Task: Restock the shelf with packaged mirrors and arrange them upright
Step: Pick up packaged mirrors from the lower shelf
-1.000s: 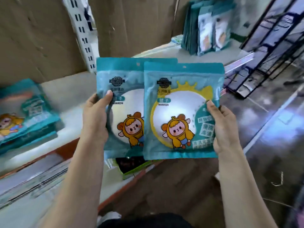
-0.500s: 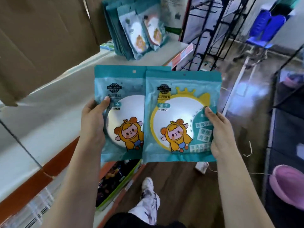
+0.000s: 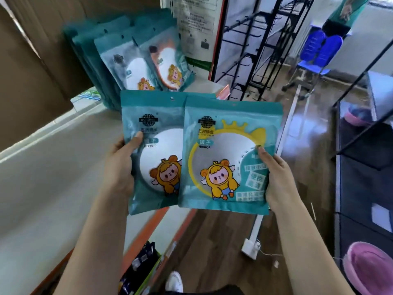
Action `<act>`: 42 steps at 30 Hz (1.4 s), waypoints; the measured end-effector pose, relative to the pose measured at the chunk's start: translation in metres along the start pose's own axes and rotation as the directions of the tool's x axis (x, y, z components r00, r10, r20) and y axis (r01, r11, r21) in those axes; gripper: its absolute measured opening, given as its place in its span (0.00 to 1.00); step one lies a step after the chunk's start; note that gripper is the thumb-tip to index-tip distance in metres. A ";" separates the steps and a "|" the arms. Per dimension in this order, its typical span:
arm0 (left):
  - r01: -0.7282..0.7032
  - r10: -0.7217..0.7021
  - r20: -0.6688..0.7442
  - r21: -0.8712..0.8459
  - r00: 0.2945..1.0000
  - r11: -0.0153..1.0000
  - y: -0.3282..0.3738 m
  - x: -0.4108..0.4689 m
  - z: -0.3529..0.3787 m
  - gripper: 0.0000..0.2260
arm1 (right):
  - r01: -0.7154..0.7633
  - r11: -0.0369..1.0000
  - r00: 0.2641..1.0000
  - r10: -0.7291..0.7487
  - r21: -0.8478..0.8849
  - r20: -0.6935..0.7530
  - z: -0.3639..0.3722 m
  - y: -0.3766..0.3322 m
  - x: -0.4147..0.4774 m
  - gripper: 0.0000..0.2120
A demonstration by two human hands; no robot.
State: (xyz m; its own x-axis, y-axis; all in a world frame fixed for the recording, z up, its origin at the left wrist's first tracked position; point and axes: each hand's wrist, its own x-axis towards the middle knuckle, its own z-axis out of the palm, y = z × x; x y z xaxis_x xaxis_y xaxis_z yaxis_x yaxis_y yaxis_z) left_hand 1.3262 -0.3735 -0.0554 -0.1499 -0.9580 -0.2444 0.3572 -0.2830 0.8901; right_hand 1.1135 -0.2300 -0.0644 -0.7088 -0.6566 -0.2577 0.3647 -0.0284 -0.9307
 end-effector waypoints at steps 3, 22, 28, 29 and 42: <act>-0.001 0.001 0.003 0.007 1.000 1.000 -0.006 0.028 0.020 0.04 | -0.004 1.000 1.000 0.004 0.019 0.012 0.002 -0.001 0.033 0.03; -0.325 0.269 -0.452 -0.049 0.850 0.944 -0.024 0.182 0.144 0.06 | -0.032 0.996 0.894 0.068 -0.089 0.444 0.083 -0.051 0.337 0.03; -0.414 0.334 -0.638 0.026 0.694 0.910 -0.016 0.204 0.169 0.06 | 0.007 0.979 0.791 0.119 -0.203 0.601 0.121 -0.059 0.401 0.03; -0.420 0.341 -0.662 0.043 0.667 0.906 -0.017 0.207 0.170 0.07 | 0.016 0.975 0.765 0.131 -0.222 0.630 0.125 -0.059 0.409 0.03; -0.570 0.566 -0.659 0.245 0.496 0.785 -0.018 0.260 0.156 0.09 | 0.171 0.942 0.573 0.143 -0.288 0.807 0.193 -0.055 0.471 0.13</act>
State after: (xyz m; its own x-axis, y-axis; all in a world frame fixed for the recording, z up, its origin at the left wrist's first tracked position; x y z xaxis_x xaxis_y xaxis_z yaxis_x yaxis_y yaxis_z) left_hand 1.1373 -0.6106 -0.0748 0.7350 -0.6658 0.1287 0.1401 0.3348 0.9318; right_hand 0.8760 -0.6829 -0.0846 0.1328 -0.9886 -0.0714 0.0487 0.0785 -0.9957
